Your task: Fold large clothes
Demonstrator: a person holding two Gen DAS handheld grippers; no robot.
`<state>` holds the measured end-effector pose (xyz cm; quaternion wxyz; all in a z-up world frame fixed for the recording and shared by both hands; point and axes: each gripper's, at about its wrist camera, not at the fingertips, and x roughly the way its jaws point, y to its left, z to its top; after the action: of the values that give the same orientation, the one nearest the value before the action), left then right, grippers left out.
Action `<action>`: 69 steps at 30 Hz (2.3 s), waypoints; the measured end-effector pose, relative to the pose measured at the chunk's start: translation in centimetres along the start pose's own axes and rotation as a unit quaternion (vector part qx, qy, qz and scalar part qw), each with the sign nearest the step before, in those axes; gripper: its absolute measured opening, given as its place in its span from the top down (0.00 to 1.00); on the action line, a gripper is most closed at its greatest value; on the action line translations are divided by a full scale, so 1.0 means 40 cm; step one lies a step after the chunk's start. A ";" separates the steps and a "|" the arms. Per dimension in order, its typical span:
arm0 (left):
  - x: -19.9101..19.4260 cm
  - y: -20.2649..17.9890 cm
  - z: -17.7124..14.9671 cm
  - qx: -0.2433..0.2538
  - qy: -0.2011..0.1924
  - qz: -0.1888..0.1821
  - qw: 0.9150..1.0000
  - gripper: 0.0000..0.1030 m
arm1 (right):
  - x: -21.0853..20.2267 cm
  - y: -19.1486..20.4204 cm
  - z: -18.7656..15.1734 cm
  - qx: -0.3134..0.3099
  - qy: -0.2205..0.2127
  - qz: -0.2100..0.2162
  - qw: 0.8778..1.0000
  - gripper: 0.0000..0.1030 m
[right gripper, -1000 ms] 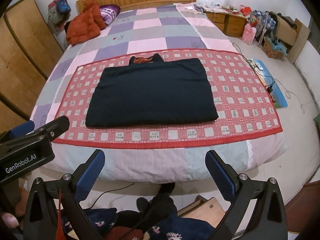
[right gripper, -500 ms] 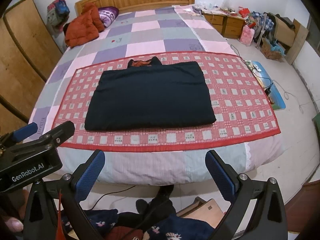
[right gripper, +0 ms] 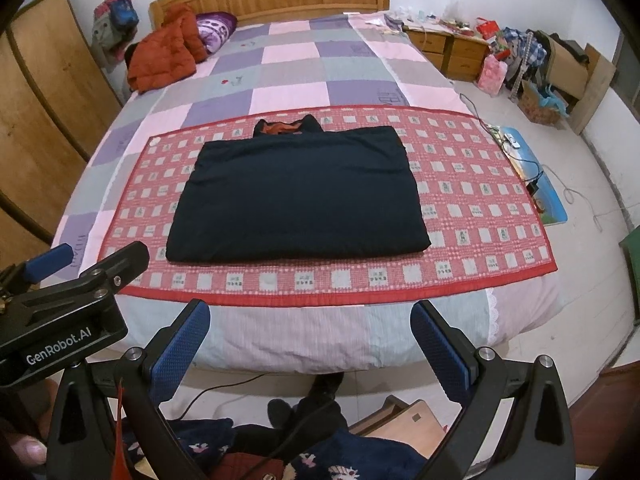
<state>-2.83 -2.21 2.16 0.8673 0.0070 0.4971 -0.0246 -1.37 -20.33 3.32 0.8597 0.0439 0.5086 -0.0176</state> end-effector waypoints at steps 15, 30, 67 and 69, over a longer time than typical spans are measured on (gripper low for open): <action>0.006 0.011 0.011 0.000 -0.002 0.002 1.000 0.01 | 0.002 -0.002 0.002 0.000 -0.001 -0.001 1.000 0.01; 0.011 0.002 0.014 -0.001 -0.002 0.002 1.000 0.01 | 0.000 -0.017 -0.001 -0.001 -0.001 -0.001 1.000 0.01; 0.015 -0.017 0.012 0.001 0.001 -0.001 1.000 0.01 | -0.002 -0.030 -0.006 0.000 -0.001 -0.001 1.000 0.01; 0.016 -0.020 0.013 0.001 0.001 -0.001 1.000 0.01 | -0.002 -0.032 -0.006 0.000 0.000 0.000 1.000 0.01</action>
<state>-2.10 -3.05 1.89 0.8669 0.0075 0.4978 -0.0255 -1.71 -21.58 3.20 0.8599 0.0434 0.5084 -0.0175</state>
